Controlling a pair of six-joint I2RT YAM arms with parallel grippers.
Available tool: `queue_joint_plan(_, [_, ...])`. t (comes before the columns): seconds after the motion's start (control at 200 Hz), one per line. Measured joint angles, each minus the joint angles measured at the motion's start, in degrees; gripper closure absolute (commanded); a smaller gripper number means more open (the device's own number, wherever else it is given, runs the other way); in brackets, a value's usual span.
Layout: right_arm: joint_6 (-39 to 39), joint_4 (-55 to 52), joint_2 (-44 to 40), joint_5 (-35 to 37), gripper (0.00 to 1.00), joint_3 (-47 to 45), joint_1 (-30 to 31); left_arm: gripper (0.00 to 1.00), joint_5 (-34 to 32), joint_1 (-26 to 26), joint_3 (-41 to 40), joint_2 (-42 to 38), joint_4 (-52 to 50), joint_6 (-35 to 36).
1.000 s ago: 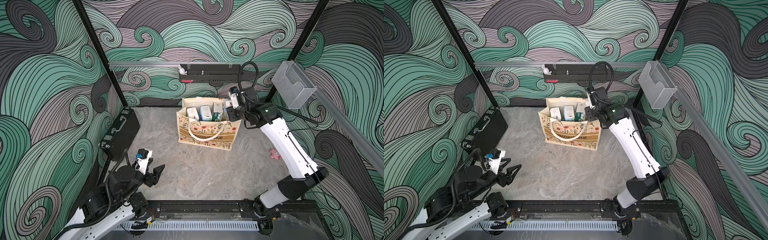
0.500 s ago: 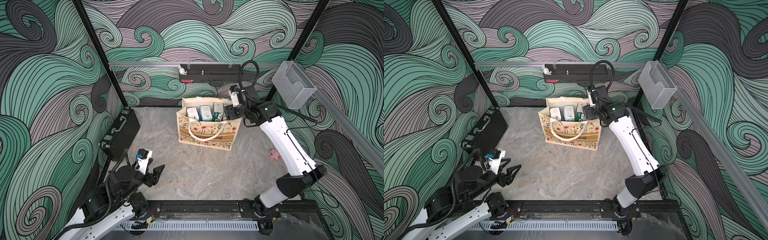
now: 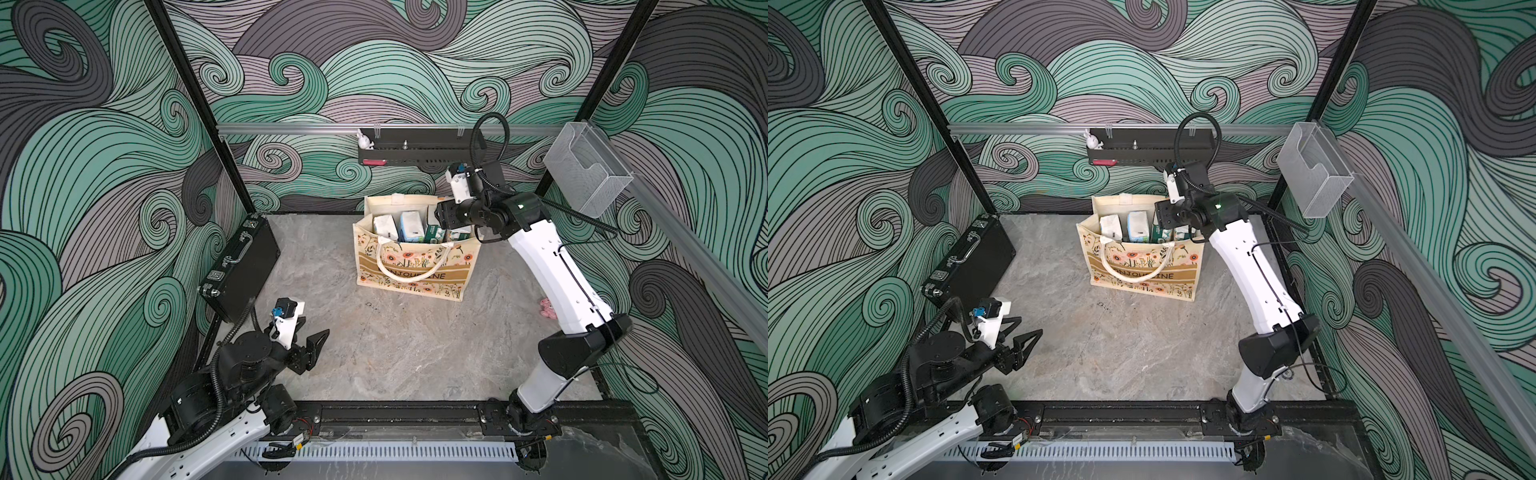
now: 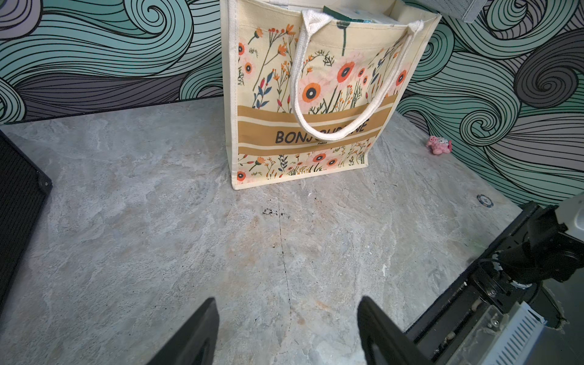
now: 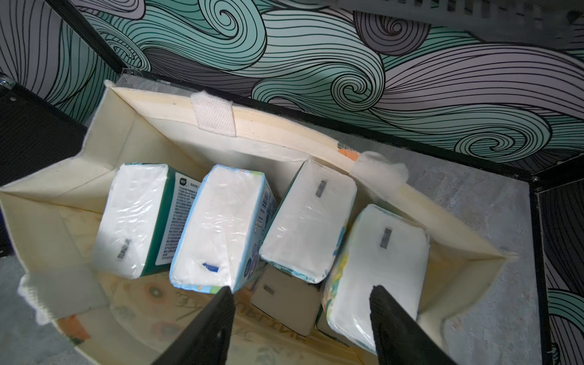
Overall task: Put tissues into the canvas bag
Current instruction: Place the pack of facial tissues in the canvas bag, then adjust the pack of facial tissues in the canvas bag.
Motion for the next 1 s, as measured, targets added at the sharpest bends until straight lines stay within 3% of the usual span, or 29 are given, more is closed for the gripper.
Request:
queue_joint_plan(0.305, [1.22, 0.63, 5.29, 1.38, 0.27, -3.5, 0.02, 0.29, -0.02, 0.0, 0.0, 0.02, -0.02, 0.02])
queue_joint_plan(0.686, [1.73, 6.1, -0.7, -4.52, 0.26, -3.74, 3.52, 0.29, -0.72, 0.0, 0.02, 4.11, -0.26, 0.0])
queue_joint_plan(0.816, [1.73, 8.66, 0.87, -8.13, 0.29, -1.11, 7.15, 0.29, -1.09, 0.04, 0.02, 6.56, -0.42, 0.0])
queue_joint_plan(1.001, [1.88, 11.13, 10.75, -12.11, 0.42, 6.8, 10.8, 0.29, -1.2, 0.7, 0.02, 9.05, -0.46, 0.02])
